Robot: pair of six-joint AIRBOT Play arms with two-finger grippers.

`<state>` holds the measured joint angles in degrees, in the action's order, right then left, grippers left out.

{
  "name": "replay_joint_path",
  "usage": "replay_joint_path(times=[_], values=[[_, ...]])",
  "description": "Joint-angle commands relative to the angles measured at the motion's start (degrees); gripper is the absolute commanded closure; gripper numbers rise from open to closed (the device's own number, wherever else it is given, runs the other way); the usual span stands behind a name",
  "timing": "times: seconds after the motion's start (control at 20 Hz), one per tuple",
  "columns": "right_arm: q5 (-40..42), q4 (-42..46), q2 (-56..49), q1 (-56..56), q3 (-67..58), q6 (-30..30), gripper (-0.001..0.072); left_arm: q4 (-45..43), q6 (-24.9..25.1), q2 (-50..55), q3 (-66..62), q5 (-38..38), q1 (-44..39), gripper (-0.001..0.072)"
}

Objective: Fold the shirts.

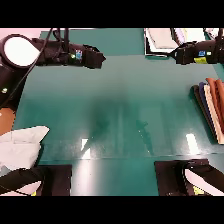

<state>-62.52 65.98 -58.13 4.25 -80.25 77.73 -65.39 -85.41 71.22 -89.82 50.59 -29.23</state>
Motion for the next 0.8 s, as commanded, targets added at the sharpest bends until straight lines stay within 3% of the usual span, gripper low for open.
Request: replay_joint_path(times=[0.0, 0.15, 0.45, 0.5, 0.55, 0.6, 0.75], values=[[-1.01, 0.00, 0.04, 0.07, -0.02, 0.02, 0.0691, -2.27, -0.11, -3.61, 0.28, 8.39, 5.22, 0.0682], [-1.64, -0.02, 0.02, 0.07, -0.02, 0.02, 0.0692, -7.48, -0.09, -12.74, 7.15, 19.15, 16.20, 0.0682], [-1.97, -0.02, 0.02, 0.07, -0.02, 0.00, 0.0692, -26.97, -0.72, -33.51, 33.92, 31.30, 36.87, 0.0679], [-1.95, 0.00, 0.02, 0.07, 0.00, 0.00, 0.0692, -30.03, -0.72, -35.26, 38.03, 33.05, 38.84, 0.0483], [-1.99, -0.02, 0.02, 0.07, -0.02, 0.02, 0.0691, -31.95, -1.60, -36.30, 42.23, 33.73, 39.98, 0.0189], [-1.99, -0.02, 0.02, 0.07, -0.02, 0.00, 0.0692, -32.76, -2.56, -36.89, 45.99, 34.05, 40.44, 0.0139], [-1.97, 0.00, 0.02, 0.07, -0.02, 0.00, 0.0691, -33.05, -2.64, -36.94, 56.81, 34.05, 40.52, 0.0150]])
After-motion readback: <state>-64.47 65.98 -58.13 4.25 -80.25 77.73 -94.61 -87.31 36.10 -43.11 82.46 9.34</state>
